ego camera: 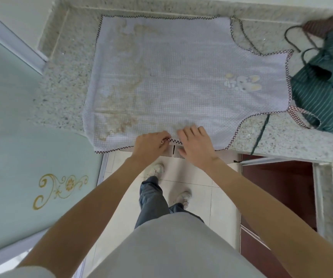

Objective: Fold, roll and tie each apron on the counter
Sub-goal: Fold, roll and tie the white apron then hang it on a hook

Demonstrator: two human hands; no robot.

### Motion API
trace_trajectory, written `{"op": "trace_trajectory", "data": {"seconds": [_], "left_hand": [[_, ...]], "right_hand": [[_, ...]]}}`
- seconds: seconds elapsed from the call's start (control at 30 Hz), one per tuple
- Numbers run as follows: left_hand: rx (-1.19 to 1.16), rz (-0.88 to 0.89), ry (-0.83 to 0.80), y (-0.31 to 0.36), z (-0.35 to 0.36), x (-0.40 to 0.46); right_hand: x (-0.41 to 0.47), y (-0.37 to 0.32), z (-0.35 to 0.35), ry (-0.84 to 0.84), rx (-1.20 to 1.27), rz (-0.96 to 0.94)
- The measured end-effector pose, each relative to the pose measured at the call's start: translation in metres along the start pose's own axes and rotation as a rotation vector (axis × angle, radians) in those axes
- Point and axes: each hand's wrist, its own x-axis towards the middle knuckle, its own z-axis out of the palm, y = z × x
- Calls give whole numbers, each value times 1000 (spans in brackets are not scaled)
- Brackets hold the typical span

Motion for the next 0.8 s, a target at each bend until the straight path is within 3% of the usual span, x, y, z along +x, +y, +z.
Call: {"op": "trace_trajectory", "data": {"seconds": [0.2,0.37,0.47,0.6,0.8], "left_hand": [[13,20,99,-13,-12,-11],[61,-138,54,-45,-14,-26],[37,-179,82,-56,-19,-36],[31,-242,-94,-62,-12,-47],[-21,-232,80,-76,-2,-43]], "right_hand": [[15,-12,-15,167,33,82],[-31,21,-13,249,179,240],[-49,34,-19,255,379,391],[-56,45,-37,230,775,535],[-53,61,-39,168,779,537]]}}
